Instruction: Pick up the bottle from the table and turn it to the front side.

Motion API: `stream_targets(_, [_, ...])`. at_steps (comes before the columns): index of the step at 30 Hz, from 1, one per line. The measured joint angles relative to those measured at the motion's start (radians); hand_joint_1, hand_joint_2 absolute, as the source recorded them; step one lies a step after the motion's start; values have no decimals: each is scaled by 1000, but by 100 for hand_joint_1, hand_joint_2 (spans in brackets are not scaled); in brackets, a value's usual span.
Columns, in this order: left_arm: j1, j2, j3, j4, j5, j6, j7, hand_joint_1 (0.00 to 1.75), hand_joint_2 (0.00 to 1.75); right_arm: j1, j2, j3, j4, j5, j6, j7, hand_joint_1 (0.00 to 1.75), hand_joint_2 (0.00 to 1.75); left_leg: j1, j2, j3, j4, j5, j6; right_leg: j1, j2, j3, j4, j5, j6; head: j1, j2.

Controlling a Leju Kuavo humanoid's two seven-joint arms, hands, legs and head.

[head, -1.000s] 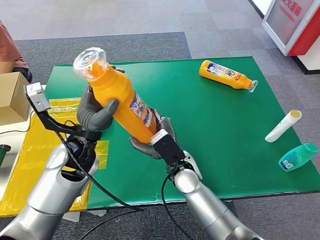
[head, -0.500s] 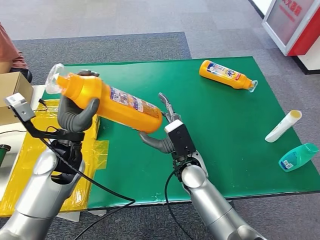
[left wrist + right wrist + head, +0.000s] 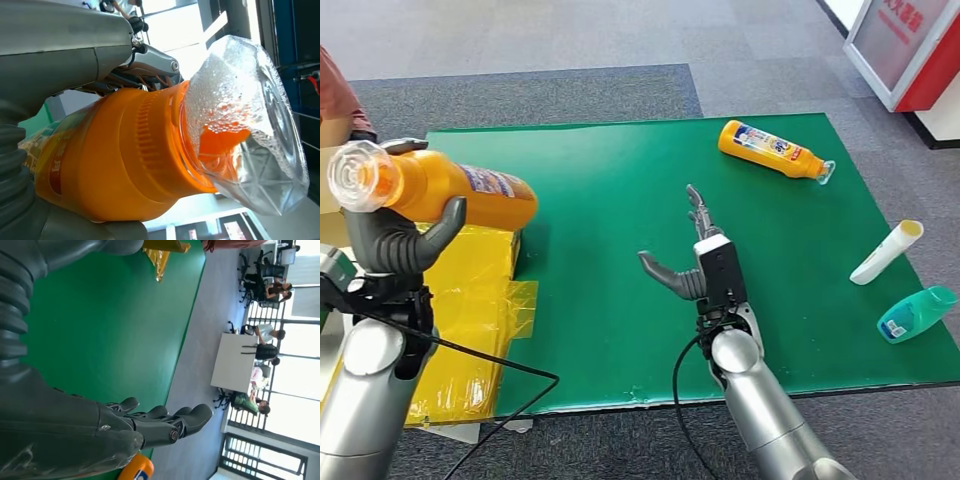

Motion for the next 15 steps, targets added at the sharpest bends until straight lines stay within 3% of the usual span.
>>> stream_targets(5, [12,9,9,-2,-160,74,2,175,175,8,-2,-26,-21,4,1,2,0,175,0,0,0,0,0,0,0,0,0,0,0,0,0,0])
stream_targets(10, [13,26,6,-2,-662,235,98,175,175,16,-2,-42,-39,18,4,3,0,175,0,0,0,0,0,0,0,0,0,0,0,0,0,0])
stream_targets(15, [12,36,1,-2,-951,244,214,175,175,21,-2,-50,-53,27,15,7,0,175,0,0,0,0,0,0,0,0,0,0,0,0,0,0])
